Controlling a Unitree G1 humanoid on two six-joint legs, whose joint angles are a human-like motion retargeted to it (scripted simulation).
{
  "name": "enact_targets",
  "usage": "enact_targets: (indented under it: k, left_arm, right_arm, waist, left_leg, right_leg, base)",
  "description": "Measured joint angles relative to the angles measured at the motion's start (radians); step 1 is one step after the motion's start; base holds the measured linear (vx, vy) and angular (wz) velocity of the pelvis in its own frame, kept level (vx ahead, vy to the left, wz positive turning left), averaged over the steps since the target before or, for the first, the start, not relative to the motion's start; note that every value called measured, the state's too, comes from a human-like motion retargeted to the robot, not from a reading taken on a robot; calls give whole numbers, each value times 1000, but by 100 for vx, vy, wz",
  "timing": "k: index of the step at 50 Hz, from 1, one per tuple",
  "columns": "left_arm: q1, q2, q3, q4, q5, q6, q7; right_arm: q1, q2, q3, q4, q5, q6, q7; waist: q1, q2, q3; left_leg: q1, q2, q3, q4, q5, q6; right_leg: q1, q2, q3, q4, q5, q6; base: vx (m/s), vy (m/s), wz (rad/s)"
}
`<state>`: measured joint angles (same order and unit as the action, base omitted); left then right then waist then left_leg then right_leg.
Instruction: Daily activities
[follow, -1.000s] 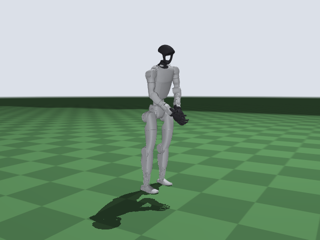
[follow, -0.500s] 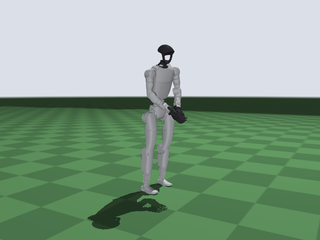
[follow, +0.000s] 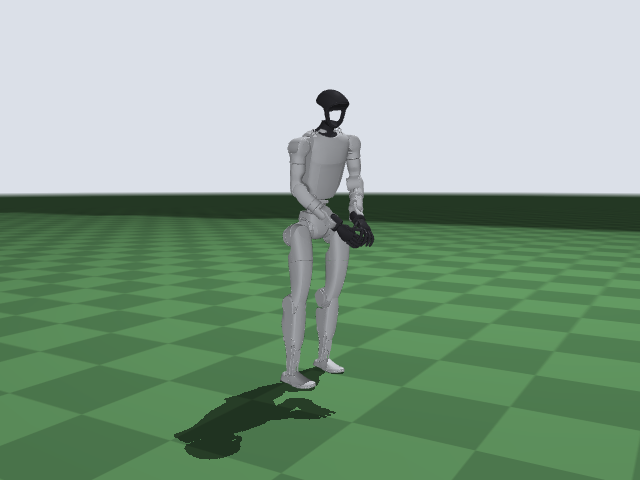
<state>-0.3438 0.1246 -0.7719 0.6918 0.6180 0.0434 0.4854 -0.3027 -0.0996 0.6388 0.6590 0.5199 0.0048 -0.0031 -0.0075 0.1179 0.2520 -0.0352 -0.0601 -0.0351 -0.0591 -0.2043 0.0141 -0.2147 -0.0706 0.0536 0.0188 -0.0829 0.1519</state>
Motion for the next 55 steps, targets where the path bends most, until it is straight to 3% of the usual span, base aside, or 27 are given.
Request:
enact_targets:
  k: [23, 33, 40, 55]
  left_arm:
    - [-8, 34, 8, 4, 29, 29, -45]
    - [7, 77, 19, -33, 48, -7, -39]
    - [24, 107, 23, -71, 57, -24, -34]
    - [5, 130, -33, -186, 87, 7, -103]
  right_arm:
    - [-5, 4, -46, -61, 5, 9, -3]
    - [-69, 22, -187, -332, 32, -63, -126]
    - [-122, 54, -252, -325, 19, -88, -194]
    - [-54, 35, -90, -119, 55, 7, 33]
  waist:
    - [-8, -28, 16]
    - [-10, -40, 7]
    - [4, -42, 3]
    - [-7, -27, 24]
  left_leg:
    - [-5, -8, 53, 20, -7, 11]
    - [-11, -12, 82, 42, -7, 24]
    - [-8, -15, 100, 49, -6, 35]
    - [-8, -15, 119, 46, -8, 32]
  right_leg:
    - [-26, 5, 28, 12, 7, 40]
    - [-32, 8, 39, 9, 18, 64]
    - [-34, 10, 49, 7, 21, 80]
    - [-48, 21, 73, -2, 21, 103]
  base:
    - [0, 0, -7]
    - [-1, -1, -18]
    - [1, -1, -22]
    - [1, 0, -11]
